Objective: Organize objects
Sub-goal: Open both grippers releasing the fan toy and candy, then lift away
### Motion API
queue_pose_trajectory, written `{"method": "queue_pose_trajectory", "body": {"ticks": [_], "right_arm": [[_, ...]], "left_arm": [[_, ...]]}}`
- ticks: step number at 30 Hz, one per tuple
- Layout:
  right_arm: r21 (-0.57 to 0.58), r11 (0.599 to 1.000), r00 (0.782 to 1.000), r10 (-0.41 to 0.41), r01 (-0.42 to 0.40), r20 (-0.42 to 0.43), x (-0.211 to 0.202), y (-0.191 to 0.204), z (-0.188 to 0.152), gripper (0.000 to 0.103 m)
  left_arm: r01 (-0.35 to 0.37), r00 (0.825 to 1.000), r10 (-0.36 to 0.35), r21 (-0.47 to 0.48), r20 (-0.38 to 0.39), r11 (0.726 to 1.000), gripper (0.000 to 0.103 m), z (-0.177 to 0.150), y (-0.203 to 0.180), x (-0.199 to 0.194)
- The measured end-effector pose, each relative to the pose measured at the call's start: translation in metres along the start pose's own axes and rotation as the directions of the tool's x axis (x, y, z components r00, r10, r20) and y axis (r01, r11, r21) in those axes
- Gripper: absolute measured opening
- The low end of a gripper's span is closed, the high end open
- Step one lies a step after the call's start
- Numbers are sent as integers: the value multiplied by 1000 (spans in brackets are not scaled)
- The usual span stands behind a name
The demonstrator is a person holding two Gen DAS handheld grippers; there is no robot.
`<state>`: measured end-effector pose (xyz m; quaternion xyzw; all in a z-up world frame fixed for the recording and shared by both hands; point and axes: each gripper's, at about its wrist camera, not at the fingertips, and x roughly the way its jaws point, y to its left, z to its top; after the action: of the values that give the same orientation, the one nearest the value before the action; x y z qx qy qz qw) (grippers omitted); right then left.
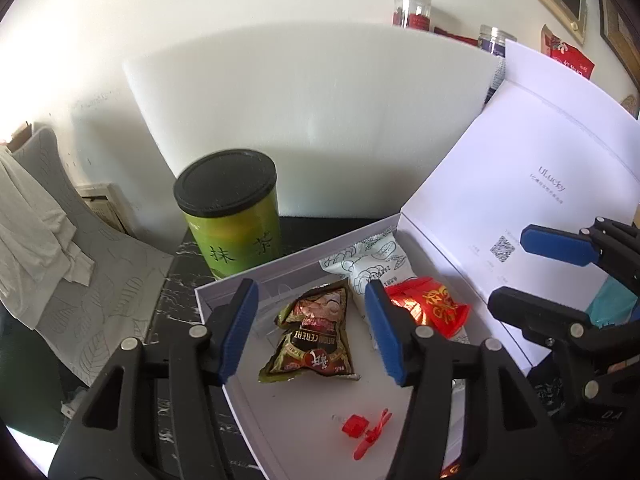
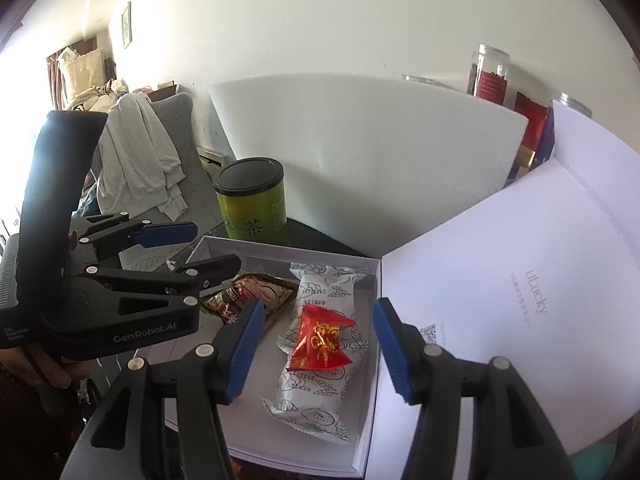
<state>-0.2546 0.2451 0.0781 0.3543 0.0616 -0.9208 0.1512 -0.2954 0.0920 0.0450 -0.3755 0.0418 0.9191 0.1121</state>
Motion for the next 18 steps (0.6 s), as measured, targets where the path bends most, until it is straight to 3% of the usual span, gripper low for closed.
{"method": "queue_pose_trajectory", "body": {"ticks": [6,18], "right_arm": [[-2,1000,1000,-3,3,21,-12,4,2,61],[68,997,999,22,-25,45,-42,11,-6,64]], "left_arm": [[-20,1000,21,-8,17,1000,64,-2,7,-23],[-53,998,53,-1,34,999,67,-12,2,-71]]}}
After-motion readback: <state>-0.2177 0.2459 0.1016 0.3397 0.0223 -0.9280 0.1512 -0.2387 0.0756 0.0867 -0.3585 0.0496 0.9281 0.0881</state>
